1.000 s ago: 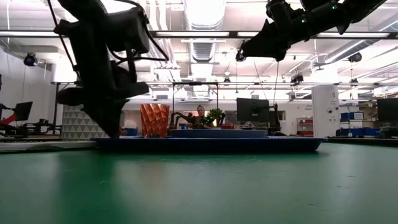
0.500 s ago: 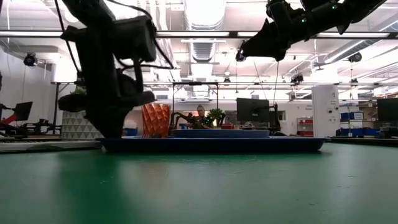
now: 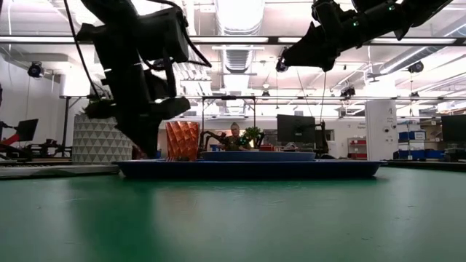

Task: Pick and place plate/cup/fork/spoon on tray
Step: Adjust the utensils on the tray

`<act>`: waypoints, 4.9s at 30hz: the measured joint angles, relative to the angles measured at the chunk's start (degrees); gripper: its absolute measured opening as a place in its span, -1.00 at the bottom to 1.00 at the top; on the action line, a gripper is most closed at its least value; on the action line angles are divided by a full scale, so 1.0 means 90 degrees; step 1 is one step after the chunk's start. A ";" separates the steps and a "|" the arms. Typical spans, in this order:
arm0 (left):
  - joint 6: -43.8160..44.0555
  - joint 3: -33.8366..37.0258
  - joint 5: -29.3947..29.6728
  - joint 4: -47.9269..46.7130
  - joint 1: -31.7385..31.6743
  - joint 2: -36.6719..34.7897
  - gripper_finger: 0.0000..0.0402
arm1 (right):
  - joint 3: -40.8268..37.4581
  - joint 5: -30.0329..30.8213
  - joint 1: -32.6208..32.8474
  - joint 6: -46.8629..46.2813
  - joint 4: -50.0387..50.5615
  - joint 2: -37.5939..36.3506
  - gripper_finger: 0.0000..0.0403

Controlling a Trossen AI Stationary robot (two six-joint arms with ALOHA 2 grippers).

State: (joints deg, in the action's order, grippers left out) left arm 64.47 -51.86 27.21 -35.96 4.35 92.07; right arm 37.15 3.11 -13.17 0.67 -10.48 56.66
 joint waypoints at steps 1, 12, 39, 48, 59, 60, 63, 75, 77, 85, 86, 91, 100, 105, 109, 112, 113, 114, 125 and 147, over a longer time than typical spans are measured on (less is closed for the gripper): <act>-0.0055 0.0003 0.0315 0.0000 -0.0020 0.0000 -1.00 | 0.0000 0.0000 0.0000 -0.0002 0.0000 0.0000 -0.15; -0.0326 0.0313 0.1018 0.0965 -0.0405 0.0405 -1.00 | 0.0000 0.0000 0.0000 -0.0022 0.0000 0.0000 -0.15; -0.1364 0.0165 0.2248 0.0771 0.0169 -0.0069 -1.00 | -0.0114 -0.0012 0.0002 0.0727 -0.0350 0.0000 -0.15; -0.4906 0.0685 0.2227 0.2313 0.1466 -0.2119 -1.00 | -0.1568 -0.0865 0.0004 0.1882 -0.3766 0.0002 -0.25; -0.5872 0.3462 0.2110 0.5773 0.1988 -0.4070 -1.00 | -0.3353 -0.0840 0.0000 0.2299 -0.6589 0.0000 -0.42; -0.5876 0.3703 0.2116 0.6204 0.1986 -0.4173 -1.00 | -0.3417 -0.0835 0.0002 0.2181 -0.6692 0.0000 -0.43; -0.5917 0.4323 0.2191 0.7385 0.1979 -0.4441 -1.00 | -0.3486 -0.0725 0.0002 0.1869 -0.6762 -0.0020 -0.48; -0.5700 0.4330 0.2906 0.8786 0.1575 -0.3676 -1.00 | -0.3429 -0.0520 0.0002 0.0960 -0.6539 -0.0040 -0.70; -0.5700 0.4103 0.2906 0.8776 0.1430 -0.3299 -1.00 | -0.3429 -0.0658 0.0002 0.0915 -0.6545 -0.0048 -0.72; -0.4999 0.3075 0.2528 0.7511 0.0426 -0.1681 -1.00 | -0.3429 -0.1298 0.0005 0.0874 -0.6530 -0.0356 -0.79; -0.4832 0.2914 0.2349 0.7114 0.0255 -0.1494 -1.00 | -0.3429 -0.1299 0.0005 0.0878 -0.6491 -0.0422 -0.79; -0.3974 0.2224 0.1763 0.5287 -0.0480 -0.0627 -1.00 | -0.3429 -0.1297 0.0005 0.1064 -0.6086 -0.0726 -0.78; -0.3701 0.1923 0.1637 0.4944 -0.1068 0.0072 -1.00 | -0.3427 -0.1179 0.0002 0.1205 -0.5606 -0.1089 -0.79; -0.3701 0.1945 0.1425 0.4941 -0.1244 0.0092 -1.00 | -0.3424 -0.1171 0.0002 0.1241 -0.5522 -0.1129 -0.79; -0.3699 0.1982 0.1367 0.4941 -0.1366 0.0092 -1.00 | -0.3424 -0.1171 0.0002 0.1246 -0.5523 -0.1129 -0.79; -0.3695 0.1987 0.1367 0.4946 -0.1402 0.0092 -1.00 | -0.3424 -0.1173 0.0002 0.1219 -0.5523 -0.1129 -0.79; -0.3694 0.1991 0.1362 0.4944 -0.1401 0.0092 -1.00 | -0.3424 -0.1171 0.0002 0.1214 -0.5523 -0.1129 -0.79; -0.3693 0.1996 0.1360 0.4941 -0.1400 0.0092 -1.00 | -0.3424 -0.1171 0.0002 0.1214 -0.5523 -0.1129 -0.79; -0.3363 0.2079 0.1363 0.5000 -0.1424 0.0268 -1.00 | -0.3424 -0.1173 0.0002 0.1214 -0.5527 -0.1129 -0.79; -0.3355 0.1870 0.0984 0.5268 -0.1340 0.0219 -1.00 | -0.3424 -0.1173 0.0002 0.1260 -0.5520 -0.1166 -0.79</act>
State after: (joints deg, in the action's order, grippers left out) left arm 34.27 -35.03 36.07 11.45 -7.71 94.04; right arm 6.33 -7.44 -13.15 12.01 -60.16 46.17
